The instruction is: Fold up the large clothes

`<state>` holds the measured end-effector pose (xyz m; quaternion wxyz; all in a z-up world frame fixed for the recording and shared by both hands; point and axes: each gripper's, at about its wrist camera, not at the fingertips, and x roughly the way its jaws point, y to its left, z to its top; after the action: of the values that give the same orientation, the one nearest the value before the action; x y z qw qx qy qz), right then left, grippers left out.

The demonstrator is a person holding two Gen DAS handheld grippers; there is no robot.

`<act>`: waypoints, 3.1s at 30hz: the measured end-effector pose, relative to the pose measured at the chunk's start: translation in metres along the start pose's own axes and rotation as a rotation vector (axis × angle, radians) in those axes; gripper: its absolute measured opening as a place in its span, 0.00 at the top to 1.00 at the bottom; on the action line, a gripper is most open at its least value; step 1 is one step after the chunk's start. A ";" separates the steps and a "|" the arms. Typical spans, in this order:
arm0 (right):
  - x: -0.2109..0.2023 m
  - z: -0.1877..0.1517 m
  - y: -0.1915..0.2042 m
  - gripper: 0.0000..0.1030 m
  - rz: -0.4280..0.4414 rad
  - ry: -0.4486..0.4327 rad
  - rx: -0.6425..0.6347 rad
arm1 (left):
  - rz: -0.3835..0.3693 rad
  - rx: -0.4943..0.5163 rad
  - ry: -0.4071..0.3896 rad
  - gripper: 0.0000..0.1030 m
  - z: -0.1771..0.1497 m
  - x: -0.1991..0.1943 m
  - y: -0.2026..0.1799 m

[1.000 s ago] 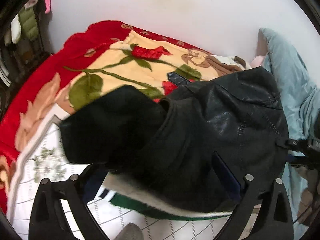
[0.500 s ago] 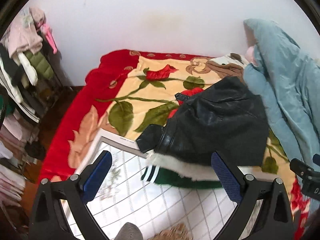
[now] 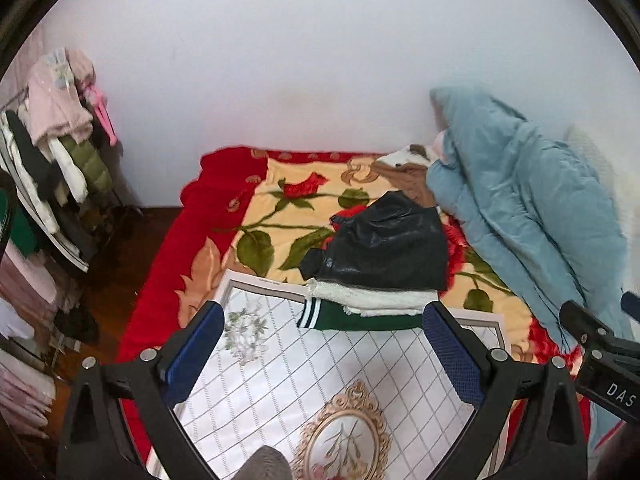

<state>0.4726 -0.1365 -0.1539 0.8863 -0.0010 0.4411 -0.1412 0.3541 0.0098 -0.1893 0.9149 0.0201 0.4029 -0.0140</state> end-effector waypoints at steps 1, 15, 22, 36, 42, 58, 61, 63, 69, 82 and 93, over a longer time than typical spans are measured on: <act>-0.017 -0.005 -0.001 0.00 -0.003 -0.013 0.006 | -0.009 0.007 -0.008 0.01 -0.003 -0.014 0.001; -0.202 -0.056 -0.032 0.00 0.013 -0.147 0.025 | -0.016 0.004 -0.093 0.01 -0.032 -0.152 0.010; -0.250 -0.073 -0.046 0.00 0.023 -0.215 0.027 | 0.006 -0.003 -0.140 0.01 -0.043 -0.188 0.005; -0.289 -0.086 -0.063 0.00 0.034 -0.268 -0.003 | 0.036 -0.044 -0.158 0.01 -0.061 -0.213 0.003; -0.291 -0.082 -0.066 0.00 0.058 -0.267 -0.003 | 0.032 -0.036 -0.165 0.01 -0.065 -0.218 0.002; -0.287 -0.080 -0.059 0.00 0.074 -0.254 -0.019 | 0.030 -0.037 -0.178 0.01 -0.064 -0.228 0.004; -0.287 -0.080 -0.058 0.00 0.074 -0.256 -0.019 | 0.030 -0.037 -0.181 0.01 -0.062 -0.231 0.004; -0.286 -0.080 -0.058 0.00 0.076 -0.251 -0.020 | 0.029 -0.038 -0.181 0.01 -0.062 -0.231 0.005; -0.288 -0.084 -0.060 0.00 0.076 -0.251 -0.019 | 0.030 -0.038 -0.183 0.01 -0.062 -0.235 0.006; -0.288 -0.083 -0.058 0.00 0.079 -0.250 -0.021 | 0.037 -0.046 -0.193 0.01 -0.061 -0.239 0.009; -0.286 -0.081 -0.057 0.00 0.080 -0.252 -0.022 | 0.036 -0.048 -0.192 0.01 -0.060 -0.239 0.008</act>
<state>0.2316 -0.1097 0.0272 0.9395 -0.0110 0.3277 -0.0994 0.1490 0.0234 -0.0533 0.9497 0.0042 0.3130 0.0103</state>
